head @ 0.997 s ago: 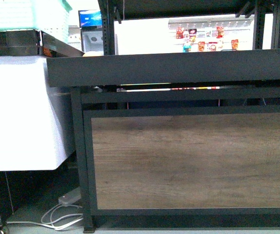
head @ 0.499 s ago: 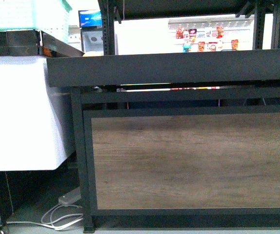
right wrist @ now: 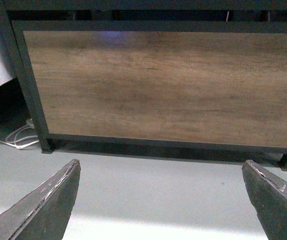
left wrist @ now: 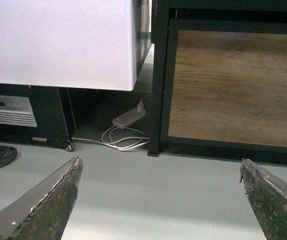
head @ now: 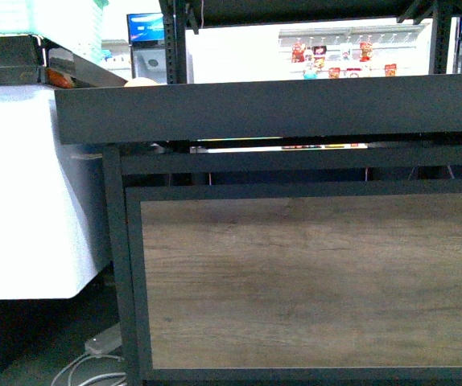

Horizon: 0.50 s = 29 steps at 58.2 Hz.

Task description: Pick lemon from shelf

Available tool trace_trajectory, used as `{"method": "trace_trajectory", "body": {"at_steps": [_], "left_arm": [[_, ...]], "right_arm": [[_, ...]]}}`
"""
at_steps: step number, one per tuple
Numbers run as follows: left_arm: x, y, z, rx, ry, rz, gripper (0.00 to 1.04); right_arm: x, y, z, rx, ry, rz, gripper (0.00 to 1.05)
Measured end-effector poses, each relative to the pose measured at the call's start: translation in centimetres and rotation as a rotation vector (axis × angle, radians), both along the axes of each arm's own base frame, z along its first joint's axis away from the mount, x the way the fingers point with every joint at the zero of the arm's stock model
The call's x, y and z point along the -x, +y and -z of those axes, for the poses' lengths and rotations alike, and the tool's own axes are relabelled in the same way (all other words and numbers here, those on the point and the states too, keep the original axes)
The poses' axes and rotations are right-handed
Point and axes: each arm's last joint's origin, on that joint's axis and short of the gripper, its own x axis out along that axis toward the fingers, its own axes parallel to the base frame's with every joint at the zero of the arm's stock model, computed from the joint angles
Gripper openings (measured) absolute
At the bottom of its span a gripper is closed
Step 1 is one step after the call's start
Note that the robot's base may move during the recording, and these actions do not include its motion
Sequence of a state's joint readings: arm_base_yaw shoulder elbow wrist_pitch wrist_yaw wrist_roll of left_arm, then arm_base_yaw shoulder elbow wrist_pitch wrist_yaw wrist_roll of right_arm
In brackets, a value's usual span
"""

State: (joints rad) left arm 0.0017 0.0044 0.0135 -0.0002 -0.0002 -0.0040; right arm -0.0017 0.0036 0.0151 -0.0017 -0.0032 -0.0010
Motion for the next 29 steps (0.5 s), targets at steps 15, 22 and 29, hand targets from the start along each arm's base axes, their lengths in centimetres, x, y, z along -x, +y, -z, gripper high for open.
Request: {"method": "trace_trajectory", "body": {"at_steps": [15, 22, 29], "left_arm": [[0.0, 0.0, 0.0, 0.0, 0.0, 0.0, 0.97], [0.0, 0.0, 0.0, 0.0, 0.0, 0.0, 0.97], [0.0, 0.0, 0.0, 0.0, 0.0, 0.0, 0.97]], "right_arm": [[0.0, 0.0, 0.0, 0.0, 0.0, 0.0, 0.97], [0.0, 0.0, 0.0, 0.0, 0.0, 0.0, 0.97], [0.0, 0.0, 0.0, 0.0, 0.0, 0.0, 0.97]]}}
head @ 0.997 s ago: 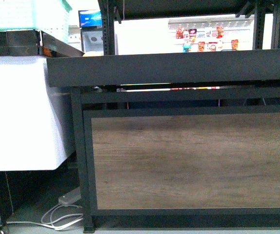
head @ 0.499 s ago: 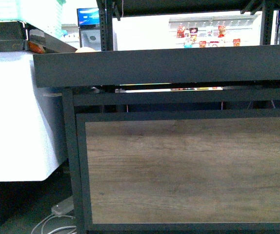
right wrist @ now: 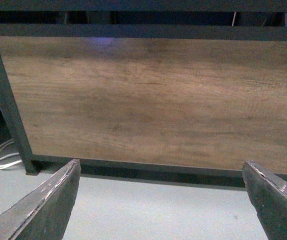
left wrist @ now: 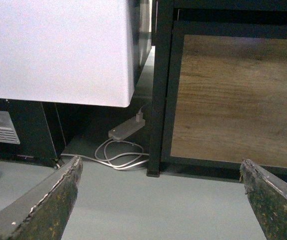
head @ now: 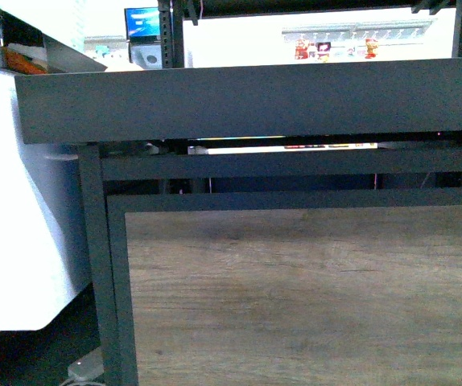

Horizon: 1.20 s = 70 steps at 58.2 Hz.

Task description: Pick lemon from shelf

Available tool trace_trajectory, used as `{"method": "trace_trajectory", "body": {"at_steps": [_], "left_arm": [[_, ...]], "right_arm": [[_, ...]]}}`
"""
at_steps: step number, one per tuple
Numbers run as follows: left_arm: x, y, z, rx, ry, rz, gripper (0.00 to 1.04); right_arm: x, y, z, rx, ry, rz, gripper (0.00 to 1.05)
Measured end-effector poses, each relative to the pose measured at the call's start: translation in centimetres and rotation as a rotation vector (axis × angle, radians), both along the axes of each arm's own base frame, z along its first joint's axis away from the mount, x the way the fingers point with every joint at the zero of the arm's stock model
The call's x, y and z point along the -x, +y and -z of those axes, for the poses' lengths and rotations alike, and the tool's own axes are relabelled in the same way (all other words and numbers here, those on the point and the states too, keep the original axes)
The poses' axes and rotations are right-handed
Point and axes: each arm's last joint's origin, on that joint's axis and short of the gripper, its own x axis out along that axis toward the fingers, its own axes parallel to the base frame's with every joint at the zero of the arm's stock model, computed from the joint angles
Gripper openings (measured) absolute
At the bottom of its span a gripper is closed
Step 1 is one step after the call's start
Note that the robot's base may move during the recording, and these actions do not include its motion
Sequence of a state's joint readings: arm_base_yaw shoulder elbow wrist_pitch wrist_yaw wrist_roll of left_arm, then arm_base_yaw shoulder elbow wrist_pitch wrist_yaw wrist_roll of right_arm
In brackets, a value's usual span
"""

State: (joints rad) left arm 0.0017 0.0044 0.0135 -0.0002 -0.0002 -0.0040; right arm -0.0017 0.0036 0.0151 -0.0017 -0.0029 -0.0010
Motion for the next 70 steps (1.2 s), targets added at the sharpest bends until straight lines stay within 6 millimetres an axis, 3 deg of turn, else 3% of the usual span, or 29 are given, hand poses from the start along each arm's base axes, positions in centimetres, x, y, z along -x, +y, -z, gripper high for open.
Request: {"method": "trace_trajectory", "body": {"at_steps": [70], "left_arm": [[0.0, 0.0, 0.0, 0.0, 0.0, 0.0, 0.97]], "right_arm": [[0.0, 0.0, 0.0, 0.0, 0.0, 0.0, 0.97]]}}
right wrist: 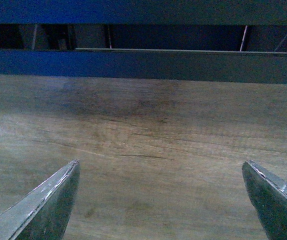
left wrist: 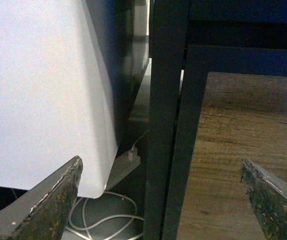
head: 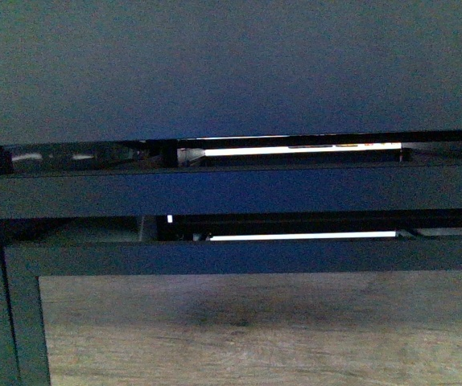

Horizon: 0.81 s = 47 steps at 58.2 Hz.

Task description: Pick lemon from shelf

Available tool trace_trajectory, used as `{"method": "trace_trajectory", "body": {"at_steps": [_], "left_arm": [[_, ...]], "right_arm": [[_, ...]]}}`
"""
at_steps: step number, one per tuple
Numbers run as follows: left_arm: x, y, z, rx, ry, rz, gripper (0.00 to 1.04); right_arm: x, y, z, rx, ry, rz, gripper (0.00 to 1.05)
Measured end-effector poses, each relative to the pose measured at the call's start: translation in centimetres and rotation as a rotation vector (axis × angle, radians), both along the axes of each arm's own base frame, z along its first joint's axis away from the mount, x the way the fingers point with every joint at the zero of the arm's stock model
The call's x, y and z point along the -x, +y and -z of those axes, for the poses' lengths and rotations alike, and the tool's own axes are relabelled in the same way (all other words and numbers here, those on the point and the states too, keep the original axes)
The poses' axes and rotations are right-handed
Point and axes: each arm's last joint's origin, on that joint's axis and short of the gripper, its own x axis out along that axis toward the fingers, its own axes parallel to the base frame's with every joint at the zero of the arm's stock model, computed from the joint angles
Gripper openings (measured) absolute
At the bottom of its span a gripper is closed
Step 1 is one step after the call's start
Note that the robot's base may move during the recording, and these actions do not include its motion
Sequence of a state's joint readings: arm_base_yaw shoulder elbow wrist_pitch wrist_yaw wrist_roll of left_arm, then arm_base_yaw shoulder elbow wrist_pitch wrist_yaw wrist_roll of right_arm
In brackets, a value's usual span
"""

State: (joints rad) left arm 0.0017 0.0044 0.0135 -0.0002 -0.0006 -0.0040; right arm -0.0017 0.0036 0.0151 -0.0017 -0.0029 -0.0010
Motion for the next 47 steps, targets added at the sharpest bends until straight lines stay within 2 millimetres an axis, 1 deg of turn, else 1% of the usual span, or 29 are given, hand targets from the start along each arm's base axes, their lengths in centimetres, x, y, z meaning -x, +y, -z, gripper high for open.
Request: {"method": "trace_trajectory", "body": {"at_steps": [47], "left_arm": [[0.0, 0.0, 0.0, 0.0, 0.0, 0.0, 0.97]], "right_arm": [[0.0, 0.0, 0.0, 0.0, 0.0, 0.0, 0.97]]}}
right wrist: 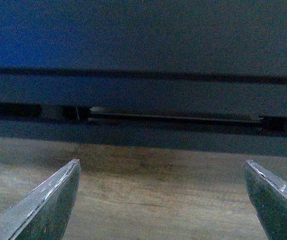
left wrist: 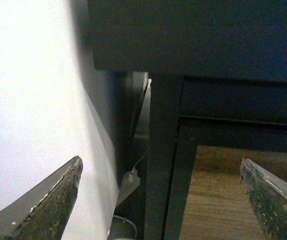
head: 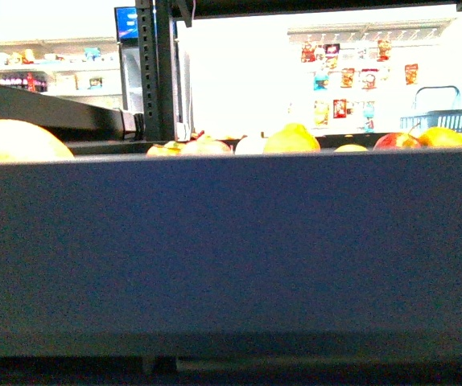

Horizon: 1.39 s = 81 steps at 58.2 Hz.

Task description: Pick lemon from shelf

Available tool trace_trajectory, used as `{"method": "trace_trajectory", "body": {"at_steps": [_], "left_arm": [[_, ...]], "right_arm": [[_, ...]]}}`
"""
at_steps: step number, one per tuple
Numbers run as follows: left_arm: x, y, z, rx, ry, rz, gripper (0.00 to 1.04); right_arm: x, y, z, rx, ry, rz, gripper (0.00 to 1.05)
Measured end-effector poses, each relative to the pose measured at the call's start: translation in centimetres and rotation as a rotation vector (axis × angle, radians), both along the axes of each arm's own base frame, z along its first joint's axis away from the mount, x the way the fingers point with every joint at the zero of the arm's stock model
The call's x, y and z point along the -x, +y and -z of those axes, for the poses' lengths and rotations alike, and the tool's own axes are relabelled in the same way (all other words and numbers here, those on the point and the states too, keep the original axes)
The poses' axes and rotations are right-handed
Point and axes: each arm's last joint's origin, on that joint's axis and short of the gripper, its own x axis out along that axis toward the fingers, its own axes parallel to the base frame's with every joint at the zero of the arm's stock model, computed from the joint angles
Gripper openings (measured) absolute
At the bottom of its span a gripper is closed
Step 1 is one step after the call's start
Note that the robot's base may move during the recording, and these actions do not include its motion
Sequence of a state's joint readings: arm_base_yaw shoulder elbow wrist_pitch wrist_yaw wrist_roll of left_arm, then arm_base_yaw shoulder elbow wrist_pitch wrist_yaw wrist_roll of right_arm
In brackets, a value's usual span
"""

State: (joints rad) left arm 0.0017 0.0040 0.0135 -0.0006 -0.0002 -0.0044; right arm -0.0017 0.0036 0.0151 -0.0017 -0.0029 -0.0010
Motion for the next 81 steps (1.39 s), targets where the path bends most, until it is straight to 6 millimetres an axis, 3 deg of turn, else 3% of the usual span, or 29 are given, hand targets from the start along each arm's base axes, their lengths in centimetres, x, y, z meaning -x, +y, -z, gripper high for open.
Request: {"method": "trace_trajectory", "body": {"at_steps": [81], "left_arm": [[0.0, 0.0, 0.0, 0.0, 0.0, 0.0, 0.97]], "right_arm": [[0.0, 0.0, 0.0, 0.0, 0.0, 0.0, 0.97]]}}
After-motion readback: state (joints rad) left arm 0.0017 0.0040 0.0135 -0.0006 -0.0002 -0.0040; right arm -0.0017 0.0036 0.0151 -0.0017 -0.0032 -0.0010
